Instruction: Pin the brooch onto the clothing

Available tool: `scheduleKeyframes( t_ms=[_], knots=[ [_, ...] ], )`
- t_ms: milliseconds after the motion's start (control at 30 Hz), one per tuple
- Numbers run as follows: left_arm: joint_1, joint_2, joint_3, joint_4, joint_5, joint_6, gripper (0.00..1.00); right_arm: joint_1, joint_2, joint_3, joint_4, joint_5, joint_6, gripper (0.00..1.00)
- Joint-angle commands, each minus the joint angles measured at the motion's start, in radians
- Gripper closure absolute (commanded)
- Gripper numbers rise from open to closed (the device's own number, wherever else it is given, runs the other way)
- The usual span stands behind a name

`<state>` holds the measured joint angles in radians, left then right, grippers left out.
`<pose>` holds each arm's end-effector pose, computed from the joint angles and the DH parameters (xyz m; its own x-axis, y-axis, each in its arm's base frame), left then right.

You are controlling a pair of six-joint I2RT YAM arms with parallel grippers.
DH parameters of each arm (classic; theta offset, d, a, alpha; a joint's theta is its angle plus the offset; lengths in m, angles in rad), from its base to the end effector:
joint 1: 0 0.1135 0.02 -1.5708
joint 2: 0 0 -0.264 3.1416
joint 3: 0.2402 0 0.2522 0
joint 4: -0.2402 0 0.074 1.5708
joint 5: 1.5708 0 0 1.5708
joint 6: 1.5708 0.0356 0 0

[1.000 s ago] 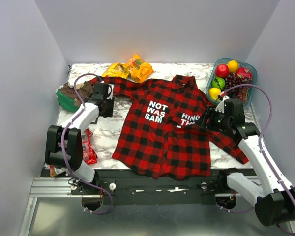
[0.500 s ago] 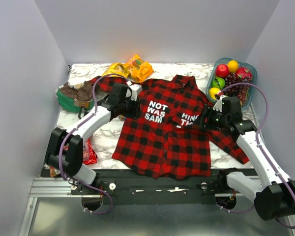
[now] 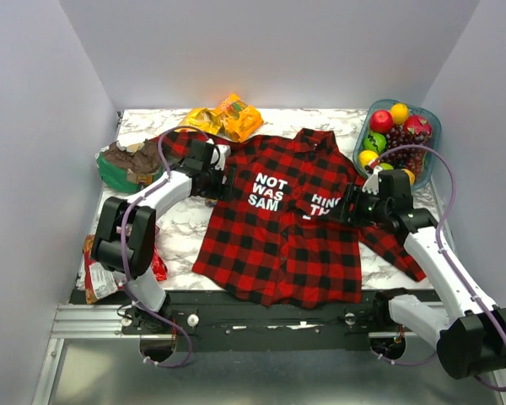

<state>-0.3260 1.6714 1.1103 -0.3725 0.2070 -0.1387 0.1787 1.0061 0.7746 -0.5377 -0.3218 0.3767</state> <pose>0.3298 -0.1192 0.2091 -0.8135 0.1322 -0.5664 0.3199 0.9150 -0.2459 0.2030 0.0481 0.2637 -0.7808 0.2136 -0.5872 -0.1129 0.8760 0.4689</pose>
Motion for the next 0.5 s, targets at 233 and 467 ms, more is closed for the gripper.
scheduleKeyframes(
  t_ms=[233,467],
  knots=[
    [0.034,0.117,0.106,-0.086,-0.189,0.028,0.16,0.011,-0.044,-0.07,0.022,-0.022,0.01,0.32],
    [0.044,0.128,0.097,-0.097,-0.199,0.045,0.26,0.011,-0.046,-0.087,0.028,-0.017,0.011,0.32]
  ],
)
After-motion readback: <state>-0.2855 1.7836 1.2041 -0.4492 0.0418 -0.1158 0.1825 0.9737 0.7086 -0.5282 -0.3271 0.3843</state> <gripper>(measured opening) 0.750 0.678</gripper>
